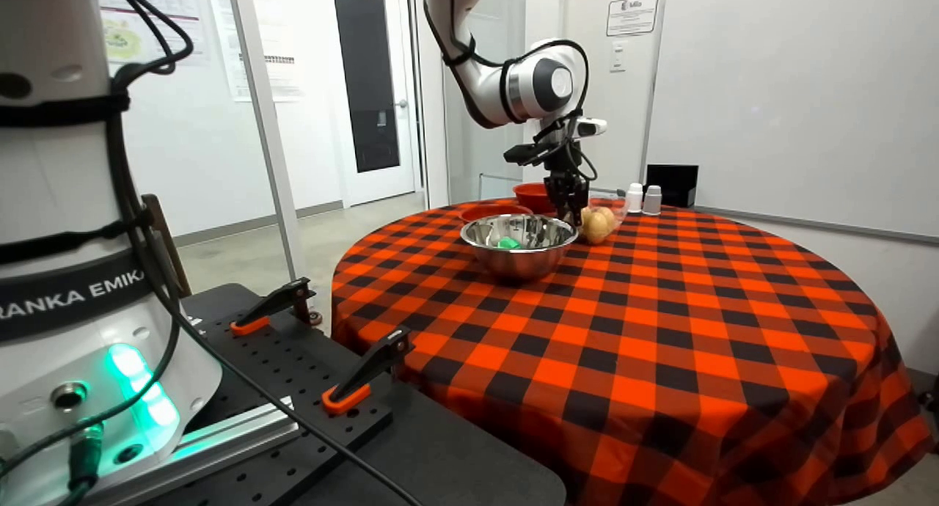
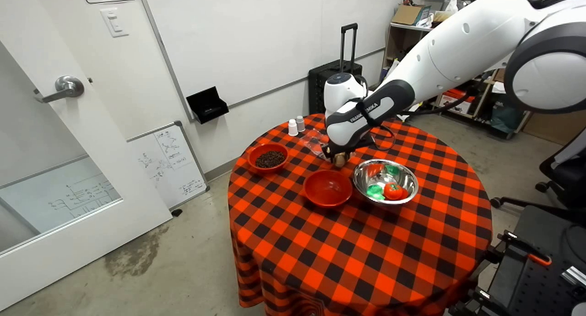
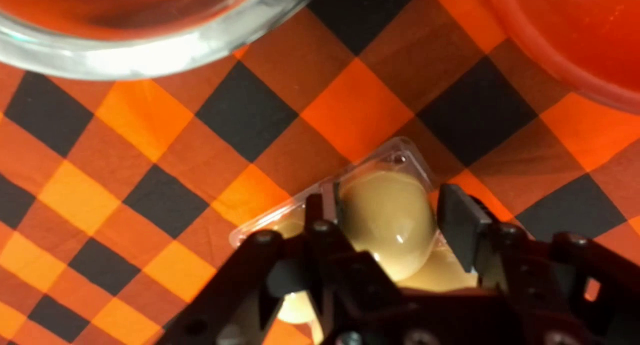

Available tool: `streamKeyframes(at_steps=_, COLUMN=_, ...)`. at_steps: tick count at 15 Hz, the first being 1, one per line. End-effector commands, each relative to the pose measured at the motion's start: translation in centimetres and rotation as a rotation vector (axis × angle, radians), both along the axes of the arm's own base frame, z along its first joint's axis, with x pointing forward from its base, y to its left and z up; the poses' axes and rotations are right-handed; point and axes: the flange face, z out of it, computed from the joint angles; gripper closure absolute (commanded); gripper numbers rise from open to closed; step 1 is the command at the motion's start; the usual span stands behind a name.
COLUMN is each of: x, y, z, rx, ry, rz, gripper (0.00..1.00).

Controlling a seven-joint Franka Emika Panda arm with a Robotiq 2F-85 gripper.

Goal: Pick the objects in the red bowl and an egg and put them in the silver bowl

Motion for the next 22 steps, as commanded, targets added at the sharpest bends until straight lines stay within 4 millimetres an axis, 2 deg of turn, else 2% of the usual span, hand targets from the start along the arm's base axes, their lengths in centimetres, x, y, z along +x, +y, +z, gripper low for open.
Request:
streamKeyframes(at_steps=1, x=0.6, y=0.1, z=0.1, rx=0.004, ry=0.010, rz=-0.016, gripper=0.77)
streamKeyframes(at_steps=4, x=0.5, y=0.1, z=0.2, rx=0.006, ry=0.010, rz=-0.015, gripper=0.78)
streamKeyframes(at_steps=7, x=0.7, y=0.2, z=1.2, rx=0.012, ry=-0.015, rz=-0.015, gripper=0.78)
streamKeyframes(at_steps=16, x=1.0, y=0.2, z=6.5, rx=0.029, ry=-0.114, rz=-0.011, gripper=0.78)
streamKeyframes(at_steps=19, x=-0.1, y=1.1, z=8.8, rx=0.044, ry=-0.145, rz=0.015, gripper=0.78)
streamKeyframes(at_steps=22, x=-2.9, y=2.6, z=10.6, rx=0.064, ry=-0.158, rz=0.054, gripper=0.78)
